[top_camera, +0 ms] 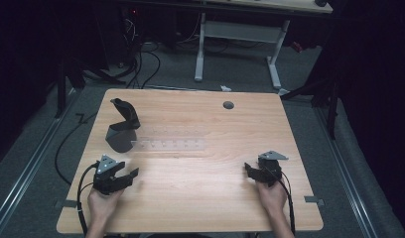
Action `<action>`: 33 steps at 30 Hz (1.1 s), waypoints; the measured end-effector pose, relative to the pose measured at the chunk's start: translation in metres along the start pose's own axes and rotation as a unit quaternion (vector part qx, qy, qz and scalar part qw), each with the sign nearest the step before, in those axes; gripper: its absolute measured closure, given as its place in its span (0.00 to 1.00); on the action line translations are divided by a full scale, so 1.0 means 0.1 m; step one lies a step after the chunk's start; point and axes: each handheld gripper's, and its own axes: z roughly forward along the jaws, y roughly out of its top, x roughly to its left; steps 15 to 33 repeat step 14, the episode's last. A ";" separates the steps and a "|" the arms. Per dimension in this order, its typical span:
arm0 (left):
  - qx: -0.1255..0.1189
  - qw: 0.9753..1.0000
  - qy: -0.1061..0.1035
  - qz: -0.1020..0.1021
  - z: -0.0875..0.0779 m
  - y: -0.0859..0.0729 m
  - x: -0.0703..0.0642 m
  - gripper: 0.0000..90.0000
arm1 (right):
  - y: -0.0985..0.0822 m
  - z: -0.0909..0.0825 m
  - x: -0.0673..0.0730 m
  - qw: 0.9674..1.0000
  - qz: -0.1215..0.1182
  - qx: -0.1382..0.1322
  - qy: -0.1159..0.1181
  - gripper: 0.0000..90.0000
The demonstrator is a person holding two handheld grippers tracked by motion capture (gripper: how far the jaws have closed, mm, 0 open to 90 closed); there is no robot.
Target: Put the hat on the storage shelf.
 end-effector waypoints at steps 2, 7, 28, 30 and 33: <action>0.006 1.000 0.006 0.004 0.03 -0.03 0.00 0.42 | 0.00 0.00 0.00 1.000 0.000 0.000 0.000 0.42; 0.018 0.999 0.033 0.028 0.12 -0.14 0.02 0.41 | 0.00 0.00 0.00 1.000 0.000 0.000 0.000 0.42; 0.026 0.998 0.049 0.042 0.14 -0.18 0.03 0.39 | 0.00 0.00 0.00 1.000 0.000 0.000 0.000 0.42; 0.026 0.998 0.049 0.042 0.14 -0.18 0.03 0.39 | 0.00 0.00 0.00 1.000 0.000 0.000 0.000 0.42; 0.026 0.998 0.049 0.042 0.14 -0.18 0.03 0.39 | 0.00 0.00 0.00 1.000 0.000 0.000 0.000 0.42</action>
